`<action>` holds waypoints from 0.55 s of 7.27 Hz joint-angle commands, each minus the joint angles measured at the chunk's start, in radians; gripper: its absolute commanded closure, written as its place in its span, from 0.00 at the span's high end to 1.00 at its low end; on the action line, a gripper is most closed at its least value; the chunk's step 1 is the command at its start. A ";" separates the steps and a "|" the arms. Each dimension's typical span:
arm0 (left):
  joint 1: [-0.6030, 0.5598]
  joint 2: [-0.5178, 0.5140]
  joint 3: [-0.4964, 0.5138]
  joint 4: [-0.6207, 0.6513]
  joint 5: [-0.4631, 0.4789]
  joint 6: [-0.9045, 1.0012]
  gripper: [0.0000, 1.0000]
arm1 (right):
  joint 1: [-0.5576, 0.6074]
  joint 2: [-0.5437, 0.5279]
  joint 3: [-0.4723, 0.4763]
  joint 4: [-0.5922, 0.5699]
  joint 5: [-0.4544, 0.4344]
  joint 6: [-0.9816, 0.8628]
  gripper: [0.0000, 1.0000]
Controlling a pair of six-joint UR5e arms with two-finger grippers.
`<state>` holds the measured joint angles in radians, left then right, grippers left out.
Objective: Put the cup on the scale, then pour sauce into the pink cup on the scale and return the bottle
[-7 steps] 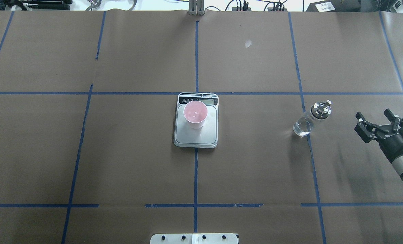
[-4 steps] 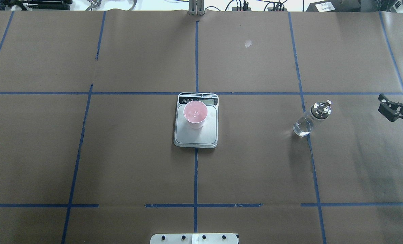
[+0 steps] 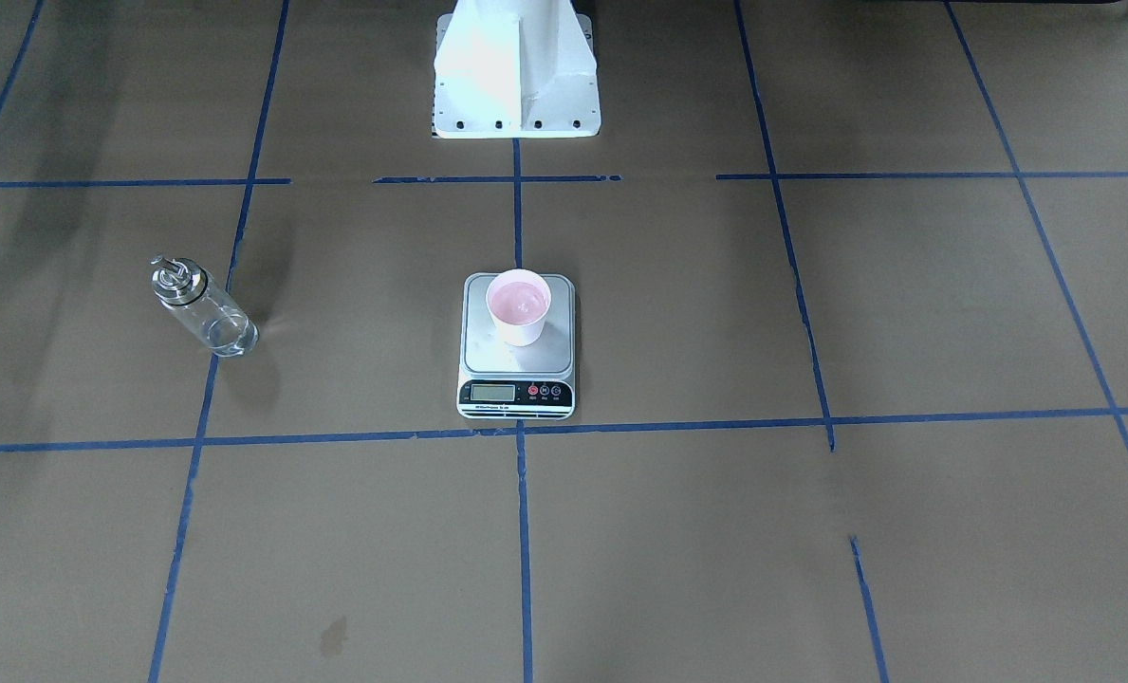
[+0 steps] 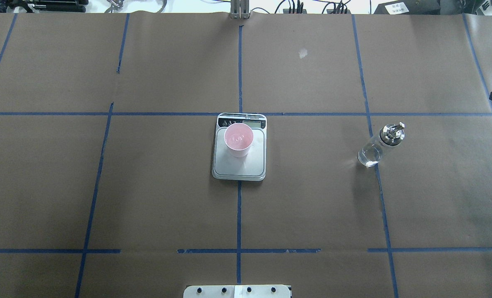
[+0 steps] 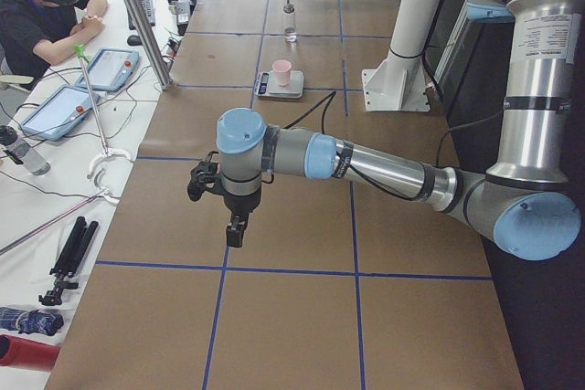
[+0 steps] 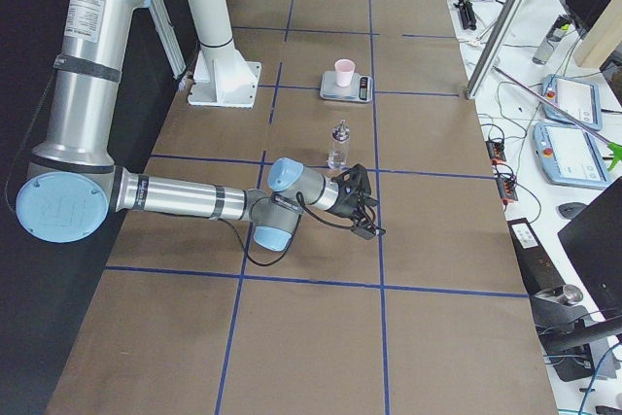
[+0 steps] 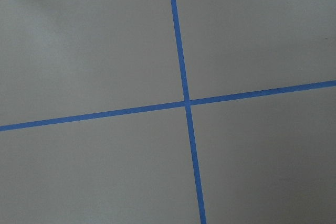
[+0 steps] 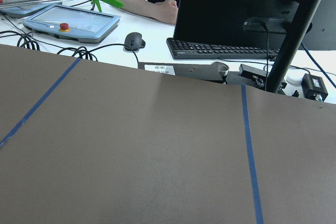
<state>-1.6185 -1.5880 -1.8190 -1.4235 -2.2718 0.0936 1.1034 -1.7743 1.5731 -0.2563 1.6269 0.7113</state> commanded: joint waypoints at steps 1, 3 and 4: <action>0.000 0.000 0.000 -0.002 0.000 0.000 1.00 | 0.151 0.063 0.007 -0.163 0.224 -0.101 1.00; -0.003 0.000 0.000 -0.002 0.000 0.000 1.00 | 0.306 0.140 0.015 -0.477 0.414 -0.320 1.00; -0.003 0.000 0.000 -0.002 0.000 0.000 1.00 | 0.314 0.175 0.042 -0.644 0.432 -0.367 1.00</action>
<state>-1.6209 -1.5877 -1.8193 -1.4250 -2.2718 0.0936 1.3762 -1.6450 1.5922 -0.6985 2.0056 0.4330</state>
